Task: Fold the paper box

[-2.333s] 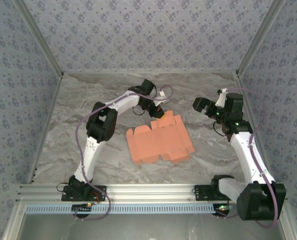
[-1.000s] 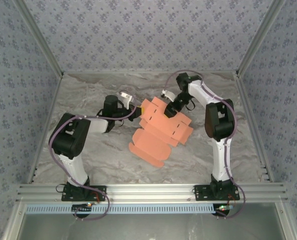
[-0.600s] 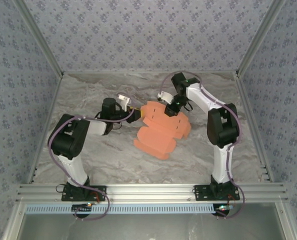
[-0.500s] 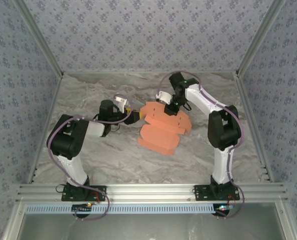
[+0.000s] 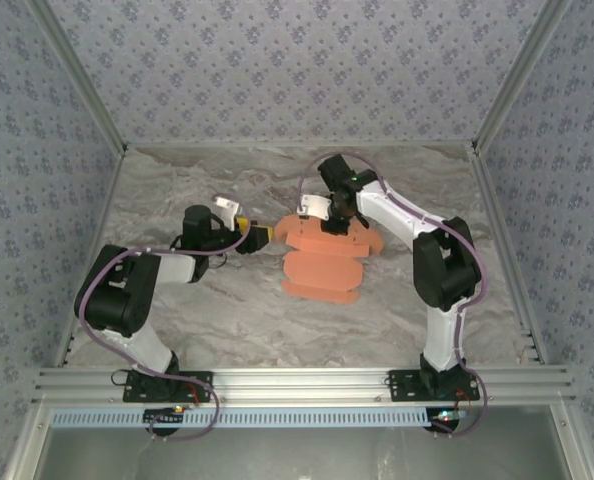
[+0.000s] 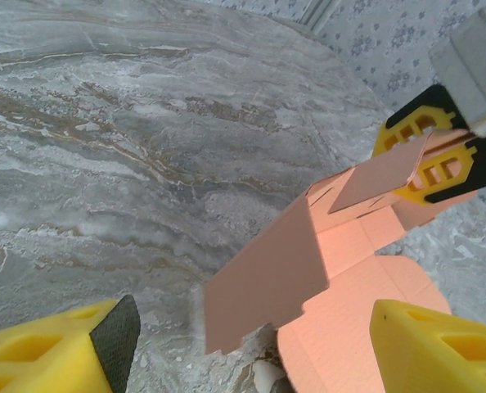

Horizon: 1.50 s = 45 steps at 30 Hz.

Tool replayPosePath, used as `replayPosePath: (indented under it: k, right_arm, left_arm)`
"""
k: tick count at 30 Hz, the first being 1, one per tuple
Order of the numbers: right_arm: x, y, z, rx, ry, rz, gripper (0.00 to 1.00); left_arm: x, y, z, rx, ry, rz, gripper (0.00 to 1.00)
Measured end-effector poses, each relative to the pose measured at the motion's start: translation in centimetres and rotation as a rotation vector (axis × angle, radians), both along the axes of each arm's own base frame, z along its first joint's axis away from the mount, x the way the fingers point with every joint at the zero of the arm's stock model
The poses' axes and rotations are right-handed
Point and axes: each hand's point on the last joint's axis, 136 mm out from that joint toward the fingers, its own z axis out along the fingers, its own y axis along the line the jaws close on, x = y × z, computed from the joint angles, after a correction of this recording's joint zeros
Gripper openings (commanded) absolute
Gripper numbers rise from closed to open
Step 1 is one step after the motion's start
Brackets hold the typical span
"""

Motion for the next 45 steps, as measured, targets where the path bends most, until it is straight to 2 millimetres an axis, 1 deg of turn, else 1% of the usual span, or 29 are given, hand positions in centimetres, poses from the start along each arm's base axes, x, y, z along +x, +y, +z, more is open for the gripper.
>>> replayPosePath:
  k: [3,7,8,12,15,17,18,19,20,22,25,28,31,33,36,37,38,39,40,41,42,44,45]
  right_arm:
    - [-0.1,-0.2,0.2,0.009,0.013,0.008,0.18]
    - [-0.2,0.0,0.7,0.048,0.035,0.021,0.18]
    - [-0.2,0.1,0.8,0.056,0.039,0.024,0.18]
    - [-0.3,-0.1,0.7,0.068,0.055,0.025,0.17]
    - [-0.3,-0.3,0.7,0.07,0.059,0.02,0.17]
    - [-0.3,-0.3,0.7,0.075,0.063,0.02,0.18]
    - [-0.3,-0.3,0.7,0.077,0.063,0.021,0.19]
    - [-0.3,-0.2,0.8,0.08,0.063,0.021,0.2]
    - [-0.3,-0.2,0.8,0.084,0.063,0.022,0.24]
    - [-0.3,0.0,0.9,0.098,0.06,0.018,0.31]
    - [-0.6,0.2,1.2,0.127,0.044,0.02,0.34]
    - [-1.3,0.4,2.2,0.173,0.023,0.015,0.43]
    - [-1.4,0.6,4.1,0.223,-0.027,0.003,0.48]
    - [-0.8,0.8,5.8,0.262,-0.08,-0.023,0.49]
    - [-0.1,0.5,8.4,0.316,-0.153,-0.129,0.52]
    - [0.2,0.4,9.2,0.337,-0.173,-0.172,0.57]
    - [0.5,0.1,10.1,0.37,-0.192,-0.252,0.65]
    - [0.8,-0.4,11.1,0.41,-0.207,-0.354,0.71]
    - [1.1,-0.8,11.9,0.441,-0.217,-0.436,0.72]
    - [1.4,-1.3,12.8,0.492,-0.217,-0.552,0.71]
    - [1.6,-1.8,13.6,0.559,-0.198,-0.685,0.68]
    - [1.6,-2.5,14.3,0.689,-0.121,-0.908,0.63]
    - [1.7,-2.6,14.4,0.76,-0.063,-1.021,0.62]
  left_arm:
    - [0.1,-0.3,-0.4,0.032,-0.01,-0.019,0.76]
    - [0.8,-2.1,-0.3,0.062,-0.044,-0.074,0.77]
    - [0.8,-2.7,-0.2,0.065,-0.053,-0.093,0.81]
    - [0.2,-4.4,-0.4,0.069,-0.065,-0.145,0.82]
    - [-0.2,-4.9,-0.9,0.073,-0.054,-0.163,0.79]
    - [-0.2,-4.9,-1.5,0.077,-0.043,-0.157,0.71]
    - [0.0,-4.9,-1.7,0.077,-0.039,-0.148,0.63]
    - [0.2,-4.8,-2.1,0.076,-0.033,-0.135,0.52]
    - [0.4,-4.7,-2.5,0.076,-0.032,-0.119,0.42]
    - [0.4,-4.4,-3.5,0.075,-0.017,-0.095,0.31]
    - [0.4,-4.2,-4.8,0.079,0.015,-0.081,0.23]
    - [0.4,-4.5,-5.0,0.072,0.018,-0.083,0.15]
    - [0.3,-5.1,-4.8,0.066,0.008,-0.095,0.08]
    - [0.2,-5.4,-4.7,0.06,0.005,-0.102,0.01]
    - [0.2,-5.6,-4.5,0.053,0.002,-0.103,0.0]
    - [0.2,-5.6,-4.5,0.05,0.002,-0.102,0.0]
    - [0.2,-5.7,-4.4,0.046,-0.001,-0.103,0.0]
    - [0.3,-5.8,-4.3,0.043,-0.004,-0.099,0.0]
    - [0.3,-5.7,-4.3,0.042,-0.006,-0.093,0.0]
    - [0.3,-5.7,-4.3,0.041,-0.009,-0.084,0.0]
    - [0.3,-5.6,-4.4,0.044,-0.01,-0.072,0.0]
    - [0.2,-5.4,-4.9,0.059,-0.008,-0.041,0.0]
    - [0.1,-5.3,-5.2,0.073,-0.006,-0.022,0.0]
